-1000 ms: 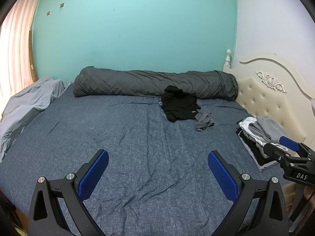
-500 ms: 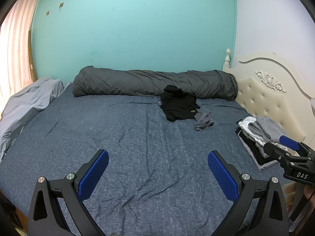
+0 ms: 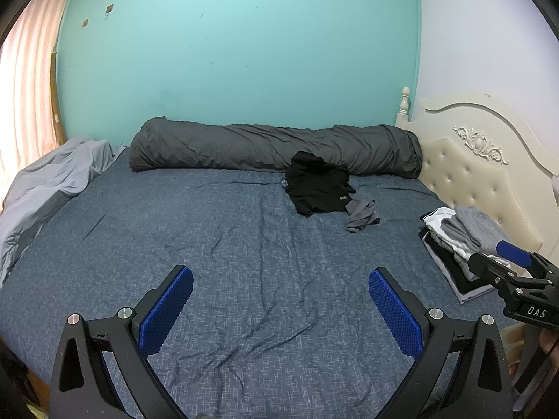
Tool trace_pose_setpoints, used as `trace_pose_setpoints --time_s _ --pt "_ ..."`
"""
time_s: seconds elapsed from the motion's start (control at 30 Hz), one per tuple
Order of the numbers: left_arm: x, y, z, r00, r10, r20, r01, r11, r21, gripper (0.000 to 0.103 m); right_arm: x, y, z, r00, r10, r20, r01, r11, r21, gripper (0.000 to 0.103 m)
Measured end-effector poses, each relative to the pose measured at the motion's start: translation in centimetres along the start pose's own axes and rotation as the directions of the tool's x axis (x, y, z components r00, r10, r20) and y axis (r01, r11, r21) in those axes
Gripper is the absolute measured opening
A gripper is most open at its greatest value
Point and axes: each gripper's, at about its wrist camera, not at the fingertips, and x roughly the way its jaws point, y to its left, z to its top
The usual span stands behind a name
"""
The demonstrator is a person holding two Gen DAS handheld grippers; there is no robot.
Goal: Fold clothes
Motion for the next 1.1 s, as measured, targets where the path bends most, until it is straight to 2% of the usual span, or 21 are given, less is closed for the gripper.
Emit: trace_pose_setpoints --time_s 0.37,0.7,0.87,1.1 --pt "1.2 -0.2 -0.1 1.0 0.003 -0.011 -0.003 1.0 0.005 0.103 0.9 -0.2 0.0 1.0 -0.007 -0.012 0.007 1.0 -0.004 0.102" --pt "4.7 -0.3 0.2 1.0 0.016 -0.026 -0.016 1.0 0.011 0.103 3.8 -1.1 0.0 0.999 -0.021 -0.04 0.02 1.0 -0.009 0.102" --pt "8.4 0.0 0.4 0.998 0.021 -0.052 -0.021 1.0 -0.001 0.103 6.8 -2.3 0.0 0.997 -0.024 -0.07 0.024 1.0 -0.004 0.102" --pt "16.0 1.1 0.8 0.995 0.046 -0.094 -0.048 0.999 -0.016 0.103 14.2 -4.8 0.6 0.994 -0.011 -0.109 0.013 1.0 0.013 0.102"
